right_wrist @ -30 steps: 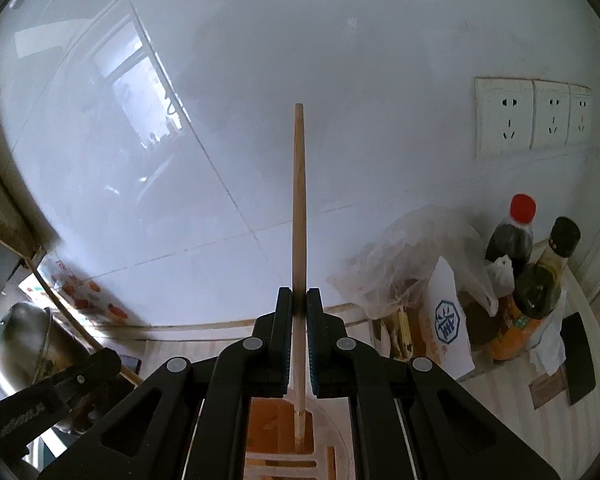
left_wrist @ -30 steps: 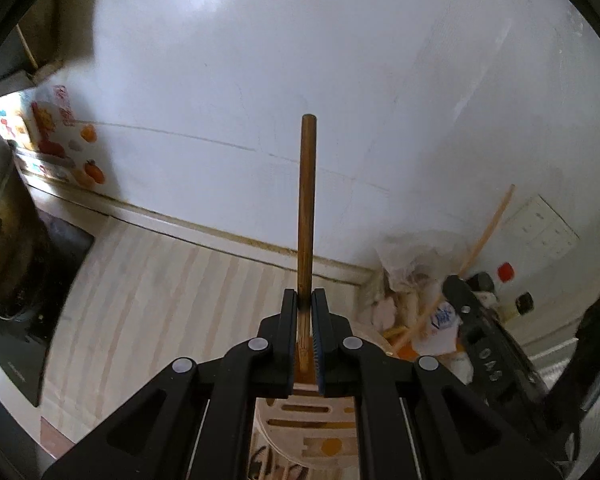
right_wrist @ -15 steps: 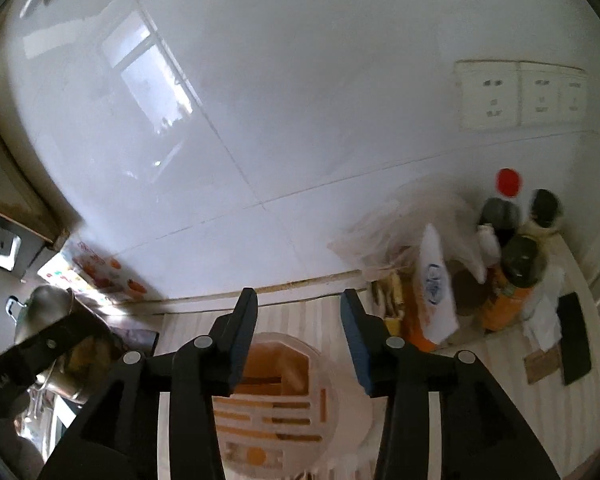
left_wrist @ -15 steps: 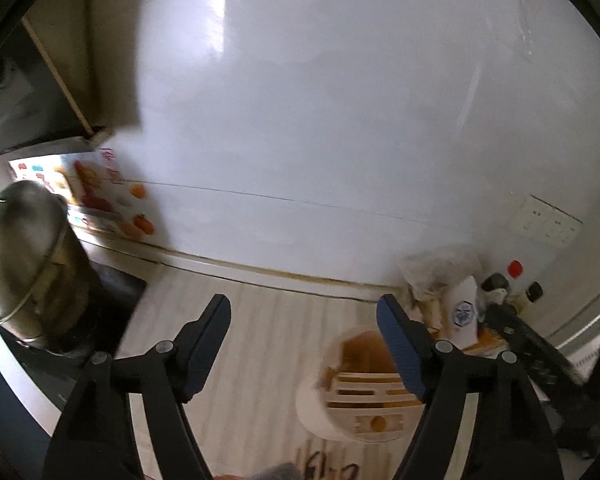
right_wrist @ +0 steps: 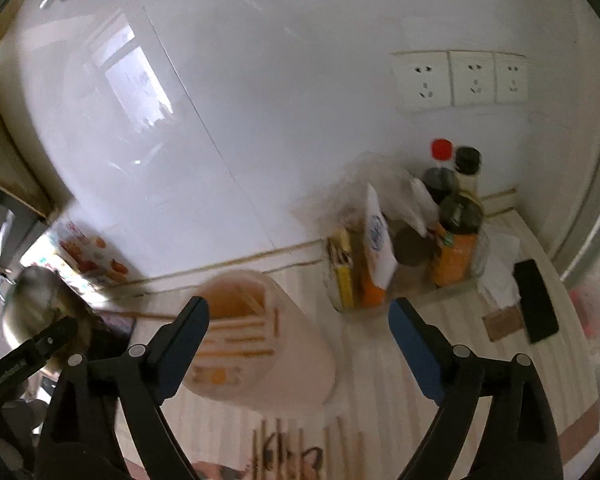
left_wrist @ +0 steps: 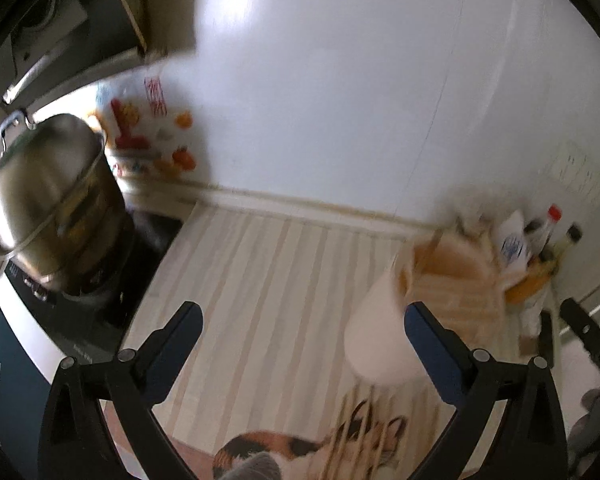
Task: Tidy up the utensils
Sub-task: 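Open both tools to release the chopsticks into the holder, then grasp another chopstick with the left tool while the right tool grasps one too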
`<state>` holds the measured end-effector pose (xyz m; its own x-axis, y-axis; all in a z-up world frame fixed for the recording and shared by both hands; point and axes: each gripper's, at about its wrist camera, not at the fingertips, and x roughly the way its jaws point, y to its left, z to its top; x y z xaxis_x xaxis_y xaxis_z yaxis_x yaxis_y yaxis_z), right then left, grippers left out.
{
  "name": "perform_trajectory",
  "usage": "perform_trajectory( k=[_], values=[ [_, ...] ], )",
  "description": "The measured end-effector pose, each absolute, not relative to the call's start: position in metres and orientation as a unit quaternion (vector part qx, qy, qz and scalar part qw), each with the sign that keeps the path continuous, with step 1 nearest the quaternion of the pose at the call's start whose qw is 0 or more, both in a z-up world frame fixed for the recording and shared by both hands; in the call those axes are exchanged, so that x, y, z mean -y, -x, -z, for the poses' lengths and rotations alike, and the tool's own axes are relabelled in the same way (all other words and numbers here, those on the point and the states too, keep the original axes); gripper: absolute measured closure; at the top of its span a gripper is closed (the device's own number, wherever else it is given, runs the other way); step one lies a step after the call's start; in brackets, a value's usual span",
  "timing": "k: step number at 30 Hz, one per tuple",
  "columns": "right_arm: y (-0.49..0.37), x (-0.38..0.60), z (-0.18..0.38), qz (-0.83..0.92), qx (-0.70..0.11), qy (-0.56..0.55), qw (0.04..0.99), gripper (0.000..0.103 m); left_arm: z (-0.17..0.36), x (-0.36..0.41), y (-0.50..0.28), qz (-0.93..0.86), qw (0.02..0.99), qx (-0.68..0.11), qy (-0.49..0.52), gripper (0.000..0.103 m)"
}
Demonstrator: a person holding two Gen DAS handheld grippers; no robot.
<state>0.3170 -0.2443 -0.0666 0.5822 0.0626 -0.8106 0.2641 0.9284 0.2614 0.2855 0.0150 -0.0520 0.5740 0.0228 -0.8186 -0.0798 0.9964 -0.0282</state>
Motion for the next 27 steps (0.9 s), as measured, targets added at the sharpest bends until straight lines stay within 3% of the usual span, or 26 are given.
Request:
perform_trajectory(
  k=[9,13,15,17,24,27],
  values=[
    [-0.269,0.246,0.128,0.074,-0.545,-0.163,0.819,0.012,0.154,-0.013,-0.245,-0.035,0.828,-0.56,0.002,0.001],
    [-0.248,0.247,0.172,0.072,-0.604,-0.165,0.776,0.034,0.202,0.0,-0.236,-0.016,0.792,-0.61,-0.008,0.002],
    [-0.238,0.248,0.199,0.068,-0.635,-0.172,0.75,0.048,0.227,0.008,-0.232,-0.002,0.771,-0.637,-0.008,0.012],
    [-0.23,0.248,0.218,0.069,-0.656,-0.171,0.732,0.054,0.246,0.013,-0.23,0.009,0.754,-0.657,-0.007,0.03],
    [-0.204,0.242,0.268,0.069,-0.709,-0.166,0.682,0.063,0.287,0.033,-0.223,0.039,0.722,-0.691,-0.018,0.046],
    [-0.199,0.242,0.281,0.069,-0.721,-0.163,0.67,0.068,0.295,0.038,-0.22,0.042,0.716,-0.696,-0.03,0.064]
  ],
)
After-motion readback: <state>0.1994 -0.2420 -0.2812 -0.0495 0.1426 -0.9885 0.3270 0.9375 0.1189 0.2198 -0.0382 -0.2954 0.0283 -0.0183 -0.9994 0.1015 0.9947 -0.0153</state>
